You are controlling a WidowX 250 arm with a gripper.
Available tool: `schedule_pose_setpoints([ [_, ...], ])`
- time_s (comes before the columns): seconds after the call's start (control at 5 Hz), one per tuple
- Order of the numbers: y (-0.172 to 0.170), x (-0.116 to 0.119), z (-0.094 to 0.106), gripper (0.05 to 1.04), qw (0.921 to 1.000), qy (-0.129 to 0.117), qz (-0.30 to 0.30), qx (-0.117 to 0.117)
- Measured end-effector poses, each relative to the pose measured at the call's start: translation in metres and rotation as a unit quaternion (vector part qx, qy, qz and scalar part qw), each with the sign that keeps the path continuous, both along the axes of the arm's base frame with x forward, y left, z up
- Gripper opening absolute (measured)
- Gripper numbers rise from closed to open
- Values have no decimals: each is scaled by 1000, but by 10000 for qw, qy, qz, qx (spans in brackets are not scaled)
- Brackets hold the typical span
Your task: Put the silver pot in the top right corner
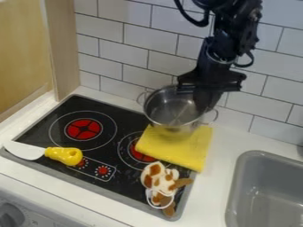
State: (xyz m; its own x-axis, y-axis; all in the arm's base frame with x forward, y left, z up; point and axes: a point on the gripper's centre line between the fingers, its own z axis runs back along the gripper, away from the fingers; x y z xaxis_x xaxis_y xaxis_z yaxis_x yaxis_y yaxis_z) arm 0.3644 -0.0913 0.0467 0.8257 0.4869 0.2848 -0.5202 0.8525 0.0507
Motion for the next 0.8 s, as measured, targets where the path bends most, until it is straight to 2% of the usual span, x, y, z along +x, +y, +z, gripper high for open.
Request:
schedule_pose_setpoints([
  [0.4, -2, 4, -21, 54, 9997, 218, -17, 73],
  [0.6, -10, 4, -24, 79, 9995, 243, -129, 160],
  [0.8, -11, 2, -24, 239, 9994, 268, -37, 198],
])
